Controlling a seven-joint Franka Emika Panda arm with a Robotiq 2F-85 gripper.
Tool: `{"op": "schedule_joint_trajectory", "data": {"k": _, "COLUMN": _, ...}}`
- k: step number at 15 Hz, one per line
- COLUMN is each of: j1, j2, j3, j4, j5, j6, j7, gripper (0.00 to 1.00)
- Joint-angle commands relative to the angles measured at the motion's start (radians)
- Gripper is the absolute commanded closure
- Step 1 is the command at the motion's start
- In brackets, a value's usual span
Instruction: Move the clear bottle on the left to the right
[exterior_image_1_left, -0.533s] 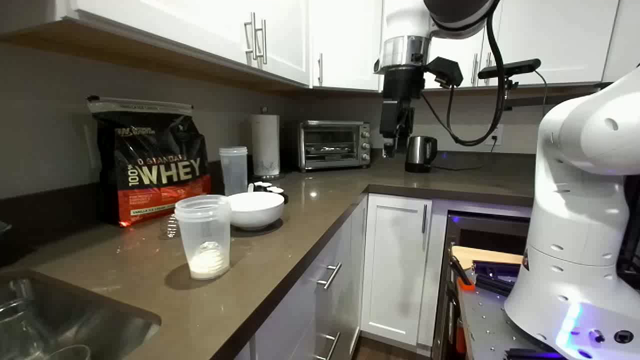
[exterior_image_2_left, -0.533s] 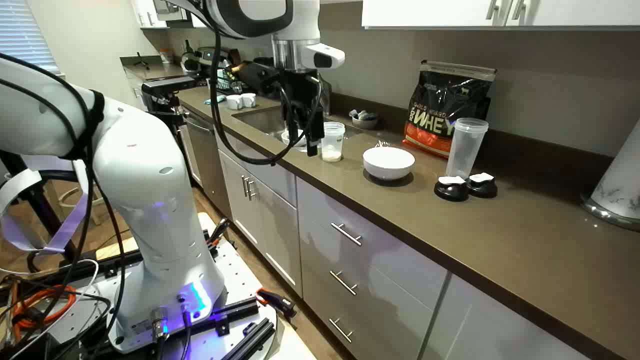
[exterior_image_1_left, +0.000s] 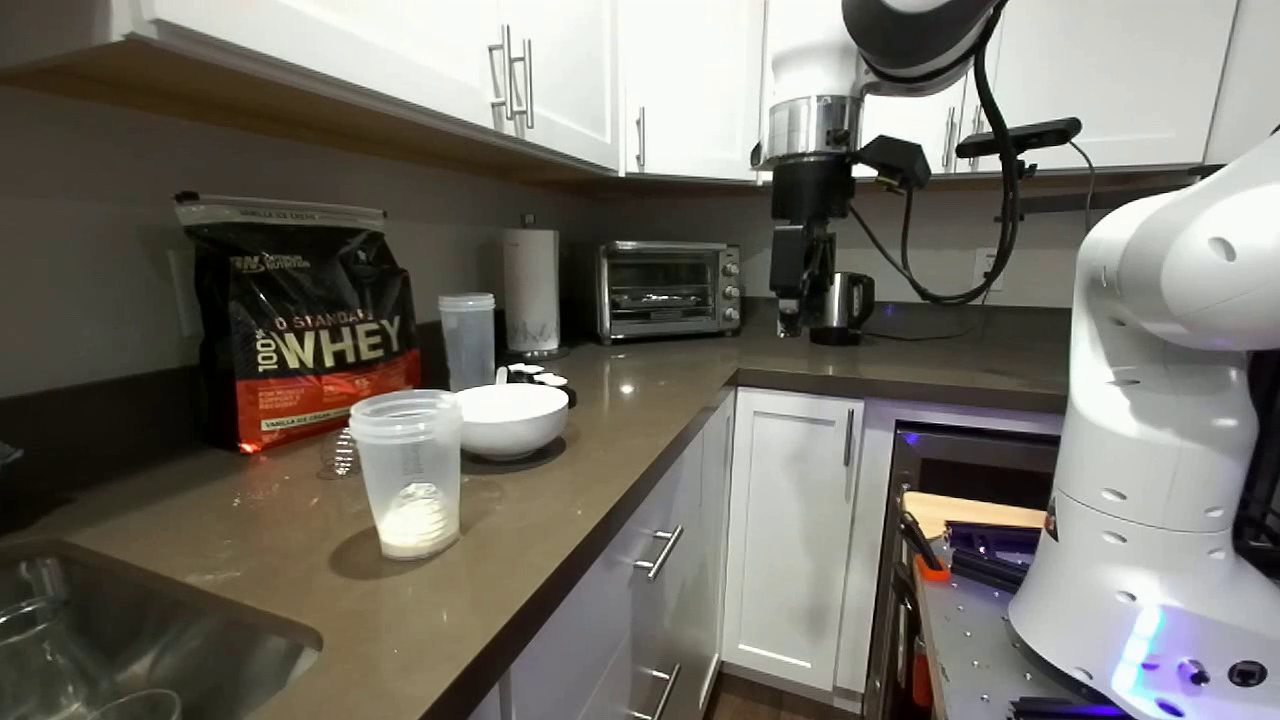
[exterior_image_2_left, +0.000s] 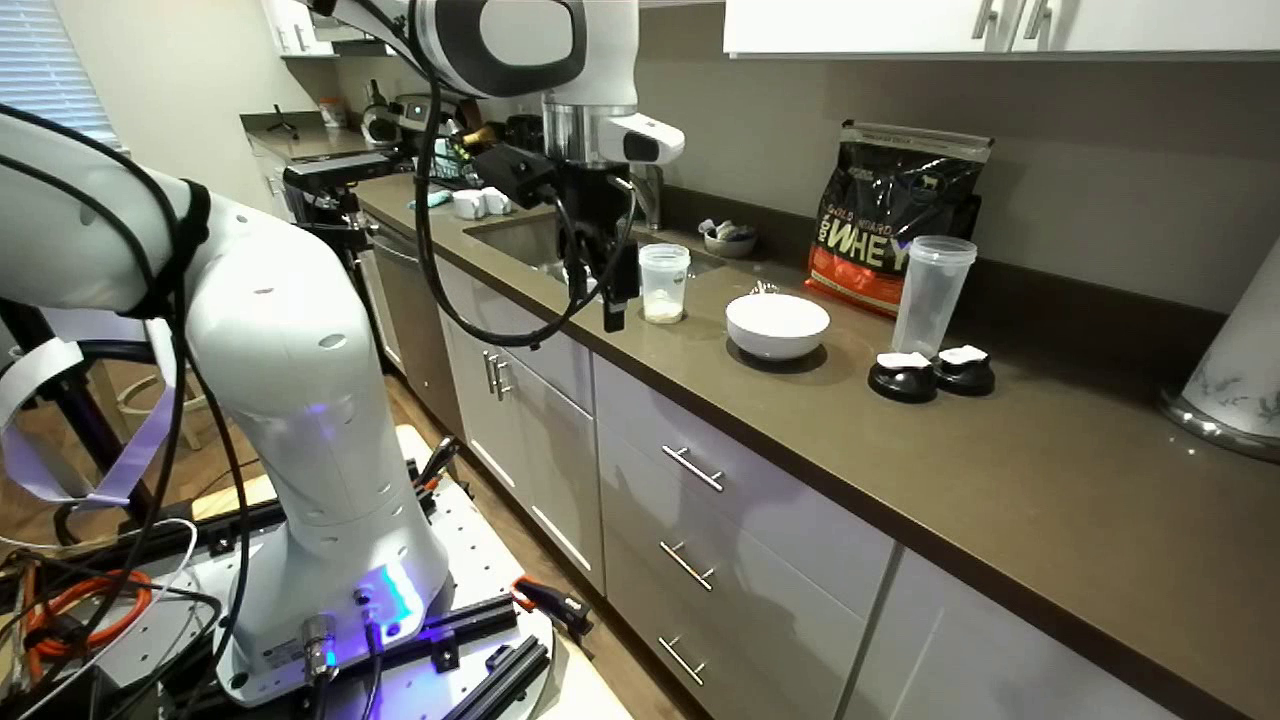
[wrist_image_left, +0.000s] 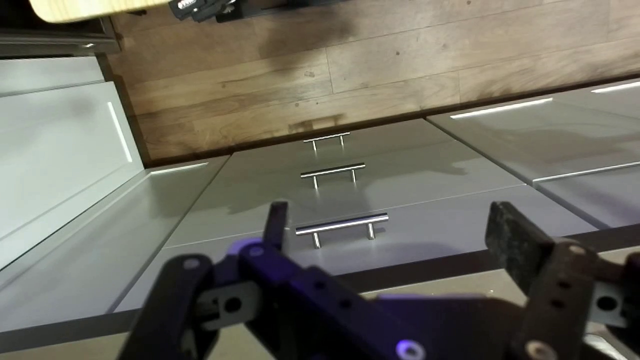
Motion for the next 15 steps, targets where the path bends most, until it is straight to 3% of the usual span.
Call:
{"op": "schedule_joint_trajectory", "data": {"k": 1, "j1": -0.002, "j2": 0.0, "j3": 0.001, "j4": 0.002, "j5": 0.001, "j6": -0.002, "j7": -0.001, "gripper": 0.0}}
{"op": "schedule_joint_trajectory", "data": {"k": 7, "j1": 0.029, "j2": 0.042, "j3": 0.037, "j4": 0.078, "j5": -0.02, "j6": 0.048, "j7": -0.018, "gripper": 0.0}}
{"op": "schedule_joint_trajectory", "data": {"k": 15, "j1": 0.181, "j2": 0.284, "j3": 0.146, "j4": 0.263, "j5": -0.006, "j6": 0.274, "j7": -0.038, "gripper": 0.0}}
